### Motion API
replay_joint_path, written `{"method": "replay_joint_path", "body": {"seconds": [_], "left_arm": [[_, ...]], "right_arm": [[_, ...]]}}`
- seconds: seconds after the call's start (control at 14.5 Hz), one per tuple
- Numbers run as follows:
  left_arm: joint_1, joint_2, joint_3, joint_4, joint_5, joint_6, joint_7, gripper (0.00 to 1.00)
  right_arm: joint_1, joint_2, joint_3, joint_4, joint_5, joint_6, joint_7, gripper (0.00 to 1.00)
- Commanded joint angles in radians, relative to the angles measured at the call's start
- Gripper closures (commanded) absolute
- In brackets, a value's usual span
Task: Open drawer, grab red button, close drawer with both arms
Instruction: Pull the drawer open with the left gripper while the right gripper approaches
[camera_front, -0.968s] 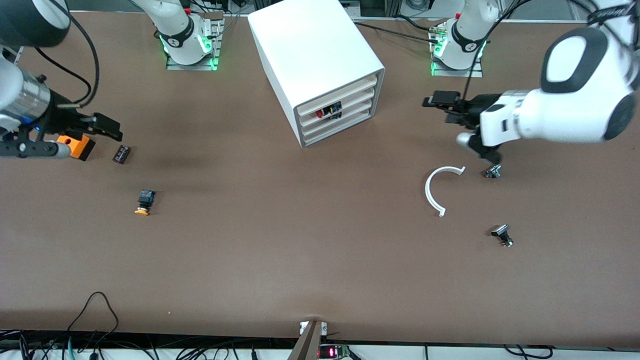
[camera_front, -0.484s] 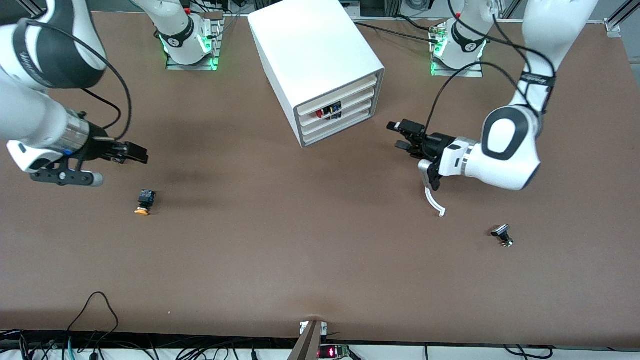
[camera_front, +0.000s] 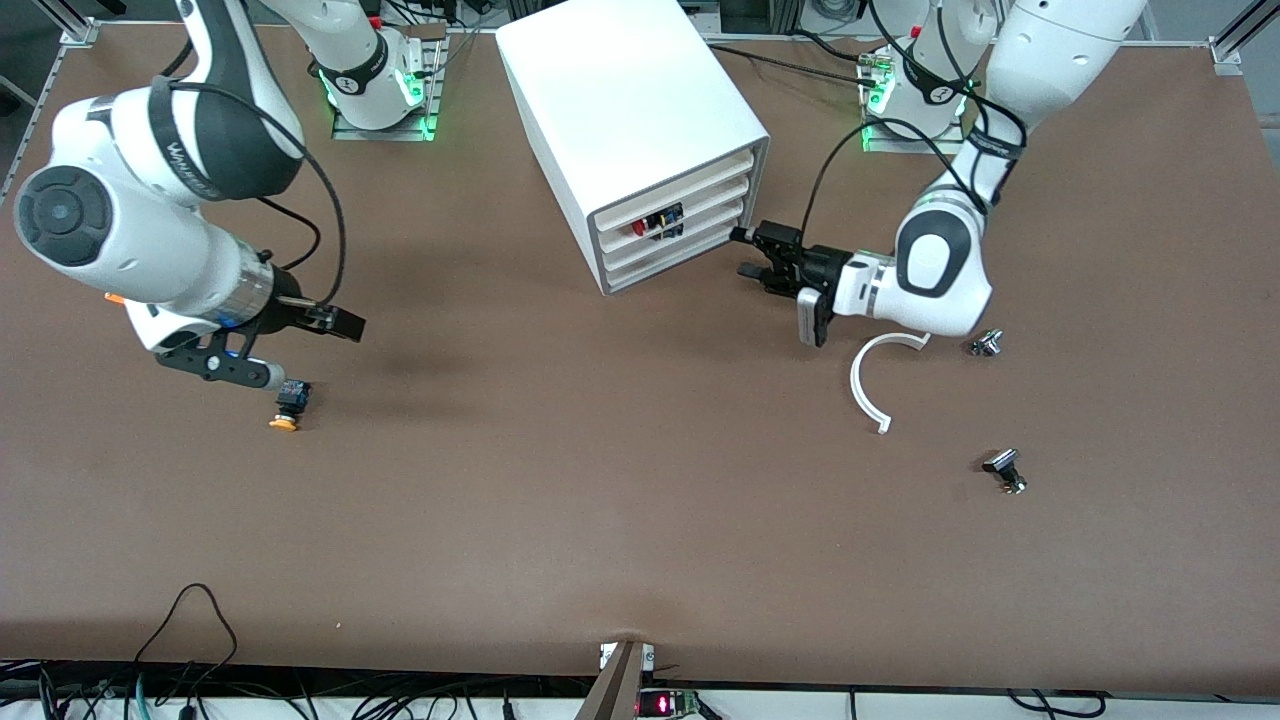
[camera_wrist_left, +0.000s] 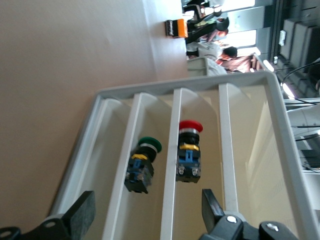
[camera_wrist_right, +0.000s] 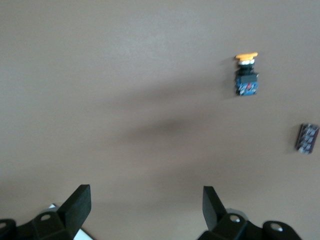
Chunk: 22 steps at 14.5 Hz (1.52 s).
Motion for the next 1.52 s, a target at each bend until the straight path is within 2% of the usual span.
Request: {"method": "replay_joint_path", "body": {"seconds": [0.0, 0.21, 0.41, 0.55, 0.69, 1.18, 1.45], "left_arm": [[0.002, -0.023, -0.036, -0.040, -0.041, 0.009, 0.037, 0.19], [0.005, -0.012, -0.078, -0.058, -0.050, 0.008, 0.035, 0.26], [0.004, -0.012, -0.086, -0.082, -0.059, 0.008, 0.037, 0.31], [0.004, -0.012, -0.093, -0.083, -0.064, 0.009, 0.038, 0.58], [0.004, 0.000, -0.109, -0.083, -0.065, 0.011, 0.038, 1.00], [0.019, 0.000, -0.109, -0.064, -0.061, 0.009, 0.011, 1.00], [0.040, 0.021, -0.093, 0.028, -0.023, 0.009, -0.074, 1.00]], "right_arm": [[0.050, 0.003, -0.003, 0.003, 0.010, 0.007, 0.117, 0.01], [0.093, 0.009, -0.003, 0.017, 0.011, 0.010, 0.221, 0.01], [0.144, 0.044, -0.003, 0.058, 0.010, 0.016, 0.327, 0.01], [0.159, 0.067, -0.003, 0.089, 0.010, 0.016, 0.387, 0.01], [0.181, 0.093, -0.003, 0.135, 0.010, 0.016, 0.439, 0.01], [0.258, 0.201, -0.003, 0.303, 0.028, 0.007, 0.640, 0.01], [0.302, 0.262, -0.003, 0.406, 0.051, 0.011, 0.795, 0.01]]}}
